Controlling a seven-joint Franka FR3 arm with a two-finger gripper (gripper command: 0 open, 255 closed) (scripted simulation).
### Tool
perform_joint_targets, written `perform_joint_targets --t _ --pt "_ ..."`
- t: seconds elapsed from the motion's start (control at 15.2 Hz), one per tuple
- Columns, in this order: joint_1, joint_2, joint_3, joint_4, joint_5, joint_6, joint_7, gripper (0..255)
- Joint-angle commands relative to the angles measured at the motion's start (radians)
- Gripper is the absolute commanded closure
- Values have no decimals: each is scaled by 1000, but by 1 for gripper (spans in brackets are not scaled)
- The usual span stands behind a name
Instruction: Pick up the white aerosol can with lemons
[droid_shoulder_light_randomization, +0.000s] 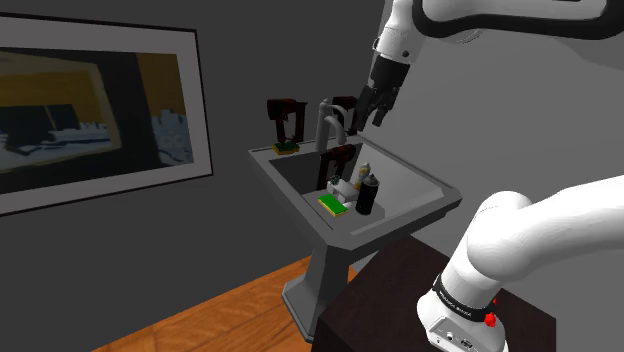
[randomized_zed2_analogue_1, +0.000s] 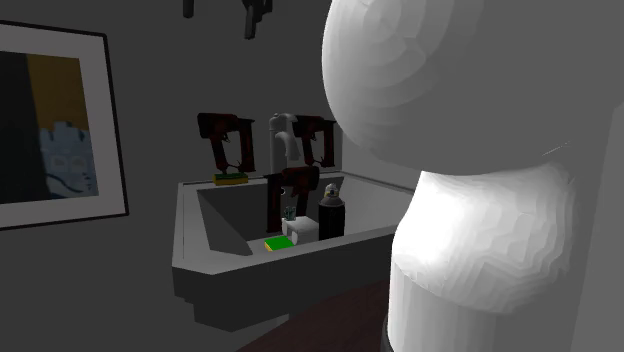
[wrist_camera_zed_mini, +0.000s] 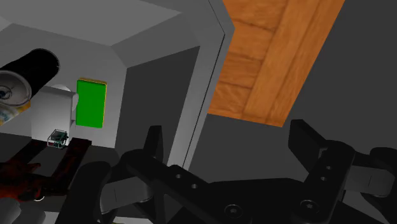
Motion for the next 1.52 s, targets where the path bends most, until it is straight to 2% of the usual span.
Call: perform_joint_targets --t 0.0,0.73,1.45 --pt "0 0 0 0 0 0 0 0" --pt "-98 296 -92 33 -47 214 17 0" --pt "-178 626 -192 161 -44 368 26 0"
